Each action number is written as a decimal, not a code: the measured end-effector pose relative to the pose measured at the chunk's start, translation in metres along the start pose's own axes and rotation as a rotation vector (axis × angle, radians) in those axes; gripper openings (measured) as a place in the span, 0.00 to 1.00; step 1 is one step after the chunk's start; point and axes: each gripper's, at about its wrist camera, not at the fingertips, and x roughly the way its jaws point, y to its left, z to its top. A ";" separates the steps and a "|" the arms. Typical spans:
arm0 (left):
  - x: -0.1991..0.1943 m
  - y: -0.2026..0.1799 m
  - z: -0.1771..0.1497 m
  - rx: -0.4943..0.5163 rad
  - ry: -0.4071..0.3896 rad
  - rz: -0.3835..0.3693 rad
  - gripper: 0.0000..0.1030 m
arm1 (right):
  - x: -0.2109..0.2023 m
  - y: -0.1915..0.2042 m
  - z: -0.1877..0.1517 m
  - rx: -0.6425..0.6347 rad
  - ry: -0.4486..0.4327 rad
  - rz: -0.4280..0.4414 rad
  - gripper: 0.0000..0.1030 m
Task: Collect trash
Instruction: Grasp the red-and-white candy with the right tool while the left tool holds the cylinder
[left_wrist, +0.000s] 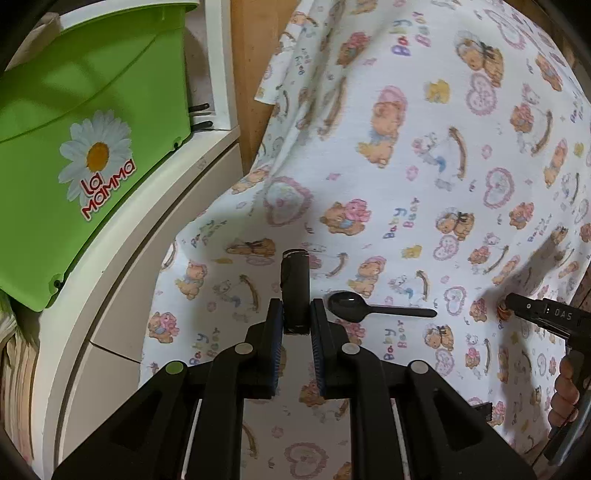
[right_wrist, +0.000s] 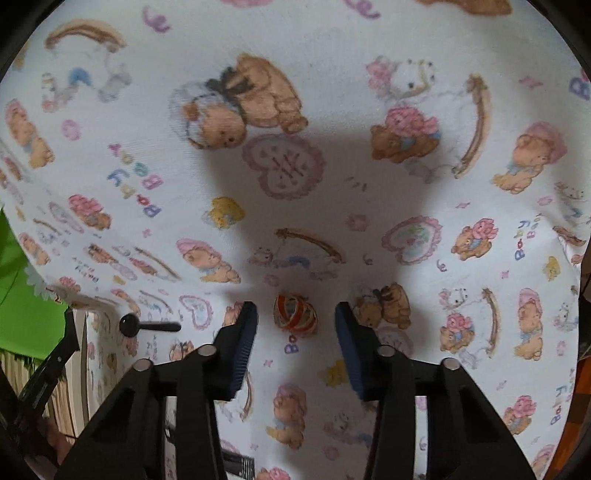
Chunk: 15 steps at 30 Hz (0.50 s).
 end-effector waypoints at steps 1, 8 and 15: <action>0.001 0.000 0.000 0.002 0.004 0.006 0.14 | 0.002 0.000 0.000 -0.001 -0.002 -0.001 0.33; 0.004 0.001 0.000 0.016 0.012 0.007 0.14 | 0.012 0.009 -0.004 -0.032 -0.007 -0.022 0.11; -0.004 0.007 0.000 -0.015 0.000 -0.016 0.14 | -0.004 0.020 -0.013 -0.112 -0.051 -0.037 0.10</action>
